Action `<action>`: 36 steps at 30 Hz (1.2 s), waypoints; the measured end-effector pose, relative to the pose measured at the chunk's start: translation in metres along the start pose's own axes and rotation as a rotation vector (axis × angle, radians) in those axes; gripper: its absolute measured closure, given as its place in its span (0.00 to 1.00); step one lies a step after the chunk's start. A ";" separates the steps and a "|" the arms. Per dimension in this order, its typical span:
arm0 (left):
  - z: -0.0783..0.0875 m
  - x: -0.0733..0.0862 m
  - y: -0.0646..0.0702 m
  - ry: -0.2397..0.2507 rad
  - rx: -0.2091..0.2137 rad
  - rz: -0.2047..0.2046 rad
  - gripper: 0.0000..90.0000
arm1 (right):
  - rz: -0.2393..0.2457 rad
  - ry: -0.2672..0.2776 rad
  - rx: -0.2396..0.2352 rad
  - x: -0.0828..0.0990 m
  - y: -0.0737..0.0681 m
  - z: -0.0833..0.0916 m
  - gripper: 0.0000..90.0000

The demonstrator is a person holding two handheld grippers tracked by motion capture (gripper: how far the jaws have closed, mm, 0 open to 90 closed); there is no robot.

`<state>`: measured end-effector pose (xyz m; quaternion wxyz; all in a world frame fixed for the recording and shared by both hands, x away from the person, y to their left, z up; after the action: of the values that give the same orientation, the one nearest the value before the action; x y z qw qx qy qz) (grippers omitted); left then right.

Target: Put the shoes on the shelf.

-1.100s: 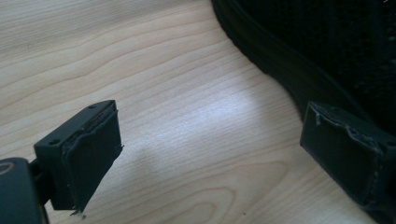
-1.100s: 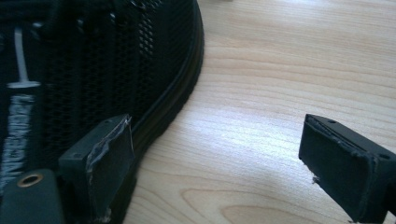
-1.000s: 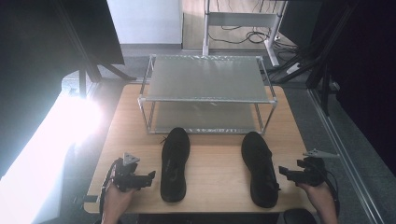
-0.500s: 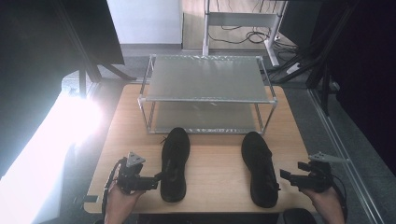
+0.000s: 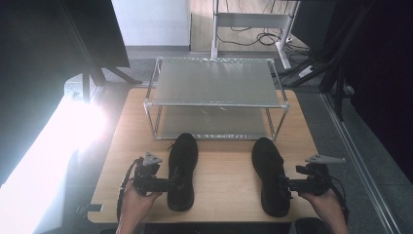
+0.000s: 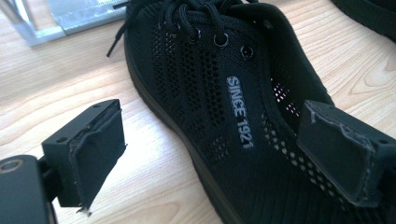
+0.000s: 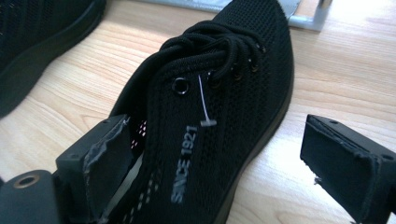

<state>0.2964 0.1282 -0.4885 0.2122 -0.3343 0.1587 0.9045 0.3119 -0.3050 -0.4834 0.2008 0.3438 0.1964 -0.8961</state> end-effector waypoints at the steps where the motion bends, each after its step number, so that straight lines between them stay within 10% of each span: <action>1: -0.003 -0.001 0.000 -0.001 0.004 0.006 0.10 | 0.002 -0.007 0.002 0.000 0.000 -0.003 0.10; 10: -0.023 -0.007 -0.001 -0.026 0.056 0.026 0.11 | 0.011 -0.072 0.009 0.003 0.001 -0.032 0.15; 24: -0.060 -0.003 -0.003 -0.106 -0.040 0.018 0.17 | 0.095 -0.098 0.116 0.002 0.001 -0.046 0.39; 36: -0.049 0.000 -0.009 -0.108 -0.134 -0.043 0.58 | 0.118 -0.036 0.237 0.006 0.008 -0.043 0.73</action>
<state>0.3275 0.1153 -0.5252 0.2171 -0.3016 0.0790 0.9250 0.3347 -0.2924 -0.5186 0.2146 0.3600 0.0650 -0.9056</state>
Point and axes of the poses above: each handheld gripper's, and its own axes: z roughly backward along the jaws, x roughly out of its underside, y roughly to its right, the point moved 6 cm from there along -z, roughly forward along the jaws
